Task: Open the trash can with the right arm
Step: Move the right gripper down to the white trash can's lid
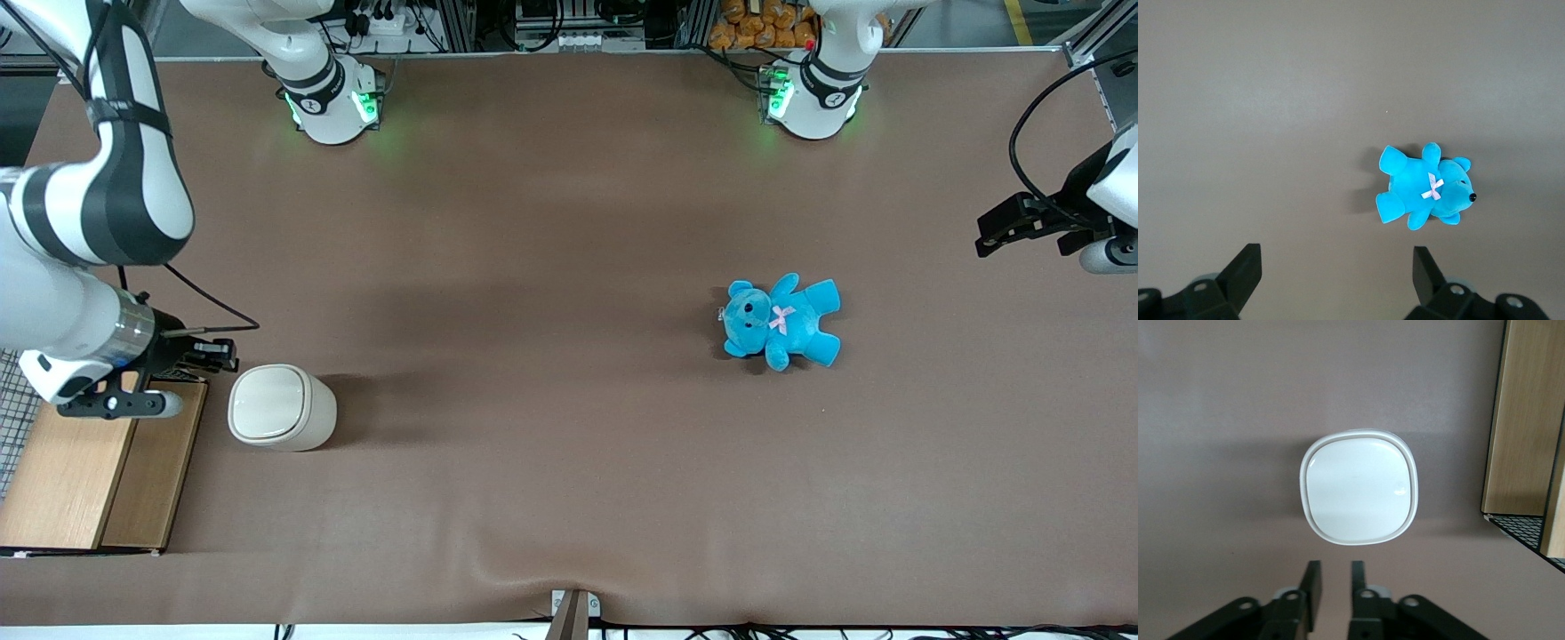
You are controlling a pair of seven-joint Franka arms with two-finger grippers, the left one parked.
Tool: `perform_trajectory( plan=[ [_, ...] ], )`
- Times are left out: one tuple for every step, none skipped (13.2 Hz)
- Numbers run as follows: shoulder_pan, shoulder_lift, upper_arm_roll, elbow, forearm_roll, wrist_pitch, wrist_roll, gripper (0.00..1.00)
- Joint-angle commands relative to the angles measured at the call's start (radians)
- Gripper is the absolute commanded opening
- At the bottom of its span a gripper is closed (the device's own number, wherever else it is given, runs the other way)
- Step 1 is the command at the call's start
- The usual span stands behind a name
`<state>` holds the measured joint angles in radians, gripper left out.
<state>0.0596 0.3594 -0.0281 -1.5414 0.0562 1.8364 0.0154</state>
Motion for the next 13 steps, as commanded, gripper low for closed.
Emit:
perform_trajectory(
  plan=[
    [-0.009, 0.007, 0.004, -0.017, 0.001, 0.009, 0.003, 0.06],
    [-0.009, 0.024, 0.004, -0.025, 0.001, 0.015, 0.005, 0.00],
    [-0.010, 0.035, 0.004, -0.028, 0.001, 0.024, 0.003, 0.00],
    [-0.015, 0.041, 0.004, -0.029, 0.001, 0.026, 0.003, 0.00],
    [-0.015, 0.059, 0.004, -0.028, -0.003, 0.029, 0.003, 0.00],
    [-0.017, 0.075, 0.002, -0.028, -0.004, 0.041, 0.000, 0.00],
    [-0.015, 0.085, 0.002, -0.029, -0.004, 0.052, -0.002, 0.00],
    [-0.015, 0.093, 0.002, -0.029, -0.006, 0.055, -0.002, 0.00],
    [-0.021, 0.098, 0.000, -0.031, -0.007, 0.067, -0.005, 0.00],
    [-0.026, 0.107, 0.000, -0.031, -0.007, 0.084, -0.008, 0.00],
    [-0.027, 0.121, 0.000, -0.031, -0.007, 0.101, -0.008, 0.00],
    [-0.033, 0.122, 0.000, -0.031, -0.007, 0.107, -0.015, 0.00],
    [-0.038, 0.122, 0.000, -0.029, -0.009, 0.107, -0.037, 0.00]
  ],
)
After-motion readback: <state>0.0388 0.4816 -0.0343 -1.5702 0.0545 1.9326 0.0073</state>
